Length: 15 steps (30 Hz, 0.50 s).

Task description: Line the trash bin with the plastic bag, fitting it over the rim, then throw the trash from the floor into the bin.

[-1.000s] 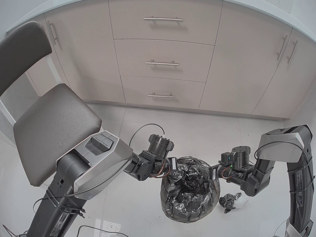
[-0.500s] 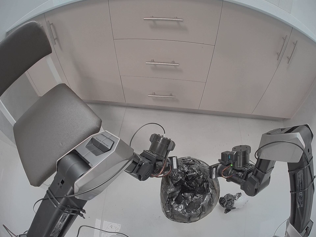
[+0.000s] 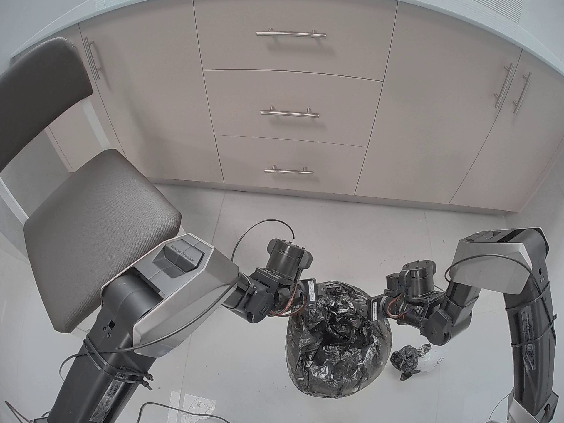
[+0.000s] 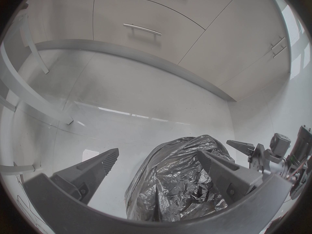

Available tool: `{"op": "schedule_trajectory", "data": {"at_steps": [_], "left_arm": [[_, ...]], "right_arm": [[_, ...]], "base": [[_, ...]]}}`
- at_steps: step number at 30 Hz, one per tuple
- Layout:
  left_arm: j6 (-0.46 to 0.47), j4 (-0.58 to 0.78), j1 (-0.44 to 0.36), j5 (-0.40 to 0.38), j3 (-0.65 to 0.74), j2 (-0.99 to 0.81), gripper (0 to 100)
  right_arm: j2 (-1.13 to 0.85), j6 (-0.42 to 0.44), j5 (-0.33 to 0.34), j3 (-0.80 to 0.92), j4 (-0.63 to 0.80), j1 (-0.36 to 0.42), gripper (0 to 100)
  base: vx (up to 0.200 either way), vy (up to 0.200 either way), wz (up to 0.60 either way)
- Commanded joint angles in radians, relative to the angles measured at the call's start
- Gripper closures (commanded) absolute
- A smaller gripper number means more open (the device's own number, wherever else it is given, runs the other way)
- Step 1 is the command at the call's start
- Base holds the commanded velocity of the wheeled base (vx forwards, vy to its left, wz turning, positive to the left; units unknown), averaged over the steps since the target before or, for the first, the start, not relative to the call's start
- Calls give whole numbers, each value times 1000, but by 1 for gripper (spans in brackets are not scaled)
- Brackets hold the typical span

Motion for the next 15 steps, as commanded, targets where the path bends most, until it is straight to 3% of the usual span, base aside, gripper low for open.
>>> {"op": "schedule_trajectory", "data": {"at_steps": [1, 6, 15], "left_arm": [[2, 0, 0, 1, 0, 4, 0], [2, 2, 0, 2, -4, 5, 0], [-4, 94, 3, 27, -86, 34, 0]], "right_arm": [[32, 13, 0, -65, 46, -15, 0], [36, 44, -9, -105, 112, -15, 0], [39, 76, -98, -122, 116, -15, 0]], "base": [[0, 0, 0], [0, 0, 0], [0, 0, 0]]}}
